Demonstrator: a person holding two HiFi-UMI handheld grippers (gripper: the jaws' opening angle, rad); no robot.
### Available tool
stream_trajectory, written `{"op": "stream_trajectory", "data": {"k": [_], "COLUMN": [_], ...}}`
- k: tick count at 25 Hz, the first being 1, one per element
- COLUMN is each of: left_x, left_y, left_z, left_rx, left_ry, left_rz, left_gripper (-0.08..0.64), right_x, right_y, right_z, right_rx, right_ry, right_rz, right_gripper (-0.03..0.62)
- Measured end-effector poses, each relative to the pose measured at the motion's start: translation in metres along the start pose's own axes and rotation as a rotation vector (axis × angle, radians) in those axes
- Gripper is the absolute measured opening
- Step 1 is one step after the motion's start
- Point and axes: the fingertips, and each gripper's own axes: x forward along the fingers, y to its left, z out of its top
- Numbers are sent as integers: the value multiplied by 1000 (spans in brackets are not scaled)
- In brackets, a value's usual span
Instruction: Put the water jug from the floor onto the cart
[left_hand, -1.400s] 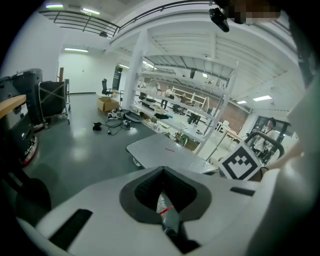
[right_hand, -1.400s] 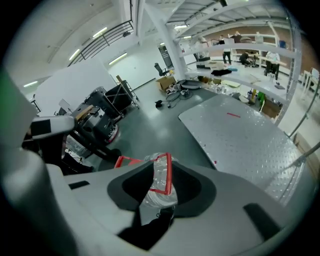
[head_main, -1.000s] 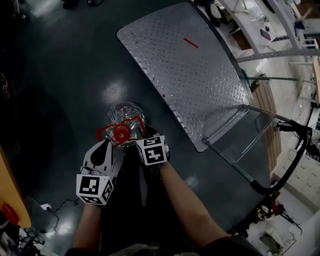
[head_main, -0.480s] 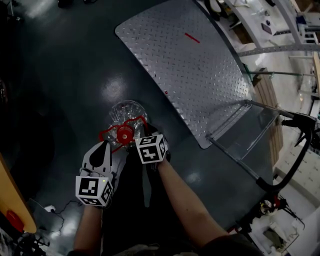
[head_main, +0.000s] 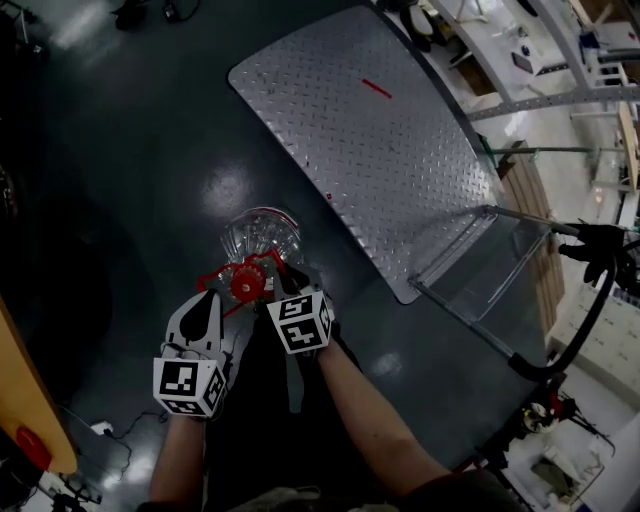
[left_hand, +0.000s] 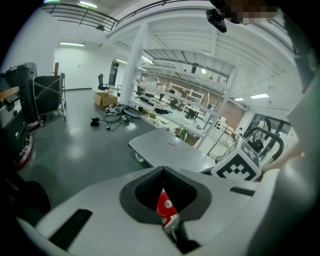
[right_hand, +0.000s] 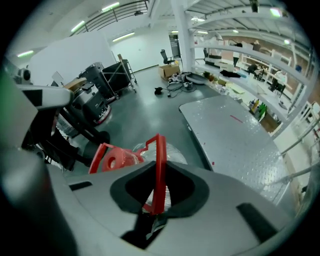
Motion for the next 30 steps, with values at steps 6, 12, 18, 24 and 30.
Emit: {"op": "stream_trajectory", "data": {"k": [6, 12, 18, 24, 30], "left_x": [-19, -42, -81, -85, -61], "left_y": [-5, -17, -35, -52, -85], "left_z": [19, 63, 123, 162, 192], "left_rx": [2, 37, 116, 168, 185], "left_ry": [-36, -90, -153, -191, -205], "left_rz": [-6, -47, -101, -112, -130], "left_gripper": [9, 8, 8, 8, 8], "right_x": [-59, -149, -244, -288, -292], "right_y": [8, -26, -52, -80, -125], "right_z": [31, 87, 128, 154, 162], "right_rx": [-26, 20, 26, -1, 4], "right_ry": [-93, -229, -334, -397, -412], "right_rz": [11, -40, -111, -152, -175], "right_gripper": [44, 46, 44, 44, 44]}}
